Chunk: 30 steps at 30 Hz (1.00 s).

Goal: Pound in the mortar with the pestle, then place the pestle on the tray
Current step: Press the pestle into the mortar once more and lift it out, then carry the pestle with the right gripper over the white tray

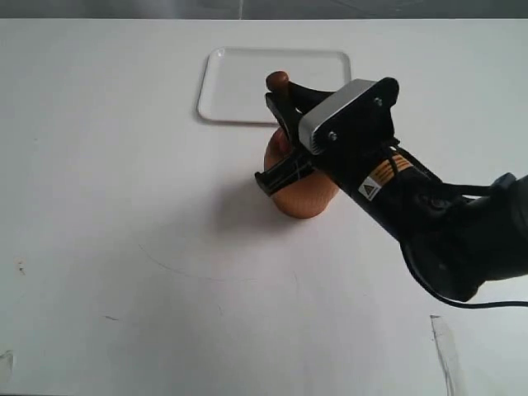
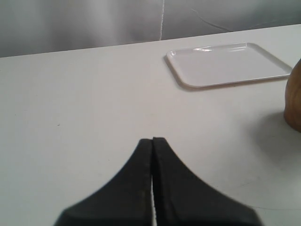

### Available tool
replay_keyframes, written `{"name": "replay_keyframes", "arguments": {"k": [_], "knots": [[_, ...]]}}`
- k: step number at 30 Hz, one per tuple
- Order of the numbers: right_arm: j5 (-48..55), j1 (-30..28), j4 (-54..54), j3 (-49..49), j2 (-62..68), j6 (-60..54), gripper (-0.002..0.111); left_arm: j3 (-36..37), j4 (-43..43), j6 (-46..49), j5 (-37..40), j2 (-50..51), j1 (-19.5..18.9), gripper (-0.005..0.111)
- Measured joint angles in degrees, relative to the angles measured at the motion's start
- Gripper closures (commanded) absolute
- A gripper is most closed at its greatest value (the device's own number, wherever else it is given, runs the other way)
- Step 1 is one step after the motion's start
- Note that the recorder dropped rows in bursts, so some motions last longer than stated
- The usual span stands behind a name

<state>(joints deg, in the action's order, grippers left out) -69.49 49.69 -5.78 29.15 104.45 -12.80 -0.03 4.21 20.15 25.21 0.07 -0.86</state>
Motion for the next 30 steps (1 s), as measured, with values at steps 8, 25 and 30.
{"name": "replay_keyframes", "arguments": {"k": [8, 25, 30], "knots": [[0.5, 0.0, -3.3, -0.1, -10.9, -2.1, 0.108, 0.0, 0.0, 0.0, 0.0, 0.0, 0.0, 0.107], [59.4, -9.5, -10.3, 36.2, -11.5, -17.7, 0.108, 0.0, 0.0, 0.0, 0.0, 0.0, 0.0, 0.107], [68.8, -11.8, -10.3, 45.5, -3.0, -17.9, 0.108, 0.0, 0.0, 0.0, 0.0, 0.0, 0.0, 0.107]]}}
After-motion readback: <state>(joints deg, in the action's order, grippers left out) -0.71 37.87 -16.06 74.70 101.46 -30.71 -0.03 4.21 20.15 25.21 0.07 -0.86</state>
